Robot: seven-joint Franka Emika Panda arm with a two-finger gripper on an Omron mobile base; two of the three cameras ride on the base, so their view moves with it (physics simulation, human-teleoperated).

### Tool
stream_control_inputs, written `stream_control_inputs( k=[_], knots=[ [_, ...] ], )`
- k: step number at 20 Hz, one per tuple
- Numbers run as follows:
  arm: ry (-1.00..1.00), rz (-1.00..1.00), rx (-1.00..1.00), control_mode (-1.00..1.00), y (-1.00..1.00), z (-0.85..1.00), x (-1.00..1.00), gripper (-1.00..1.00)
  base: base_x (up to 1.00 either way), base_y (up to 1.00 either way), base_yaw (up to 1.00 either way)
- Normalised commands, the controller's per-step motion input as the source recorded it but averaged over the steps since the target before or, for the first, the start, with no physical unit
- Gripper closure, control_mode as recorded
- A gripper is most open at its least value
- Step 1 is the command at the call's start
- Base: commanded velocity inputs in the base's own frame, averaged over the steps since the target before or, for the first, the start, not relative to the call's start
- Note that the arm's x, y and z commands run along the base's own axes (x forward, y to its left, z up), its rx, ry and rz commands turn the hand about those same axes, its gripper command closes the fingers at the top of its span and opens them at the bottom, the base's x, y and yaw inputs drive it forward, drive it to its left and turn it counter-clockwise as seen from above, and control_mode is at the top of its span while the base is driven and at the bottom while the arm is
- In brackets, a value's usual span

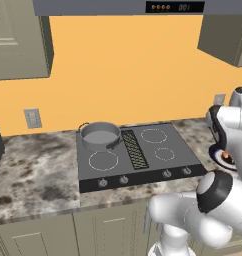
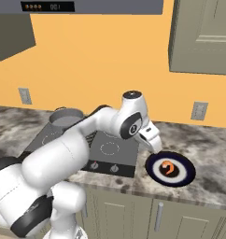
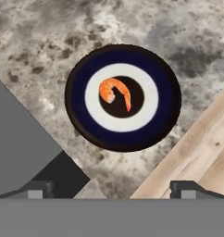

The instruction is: Retrieve the frozen meat and place it in the pot on a burner. Then turn the burner on.

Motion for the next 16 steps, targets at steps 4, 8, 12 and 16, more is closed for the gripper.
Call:
stream_control_inputs(
  k=[4,8,12,16],
  knots=[
    [0.02,0.00,0.00,-1.00,-0.45,-0.09,0.00,-1.00,0.00,0.00,0.00],
    [0.01,0.00,0.00,-1.00,-0.34,-0.09,0.00,-1.00,0.00,0.00,0.00],
    [0.00,0.00,0.01,-1.00,-0.20,-0.22,0.20,-1.00,0.00,0.00,0.00],
    [0.00,0.00,0.02,-1.00,-0.12,-0.30,0.43,-1.00,0.00,0.00,0.00]
  ],
)
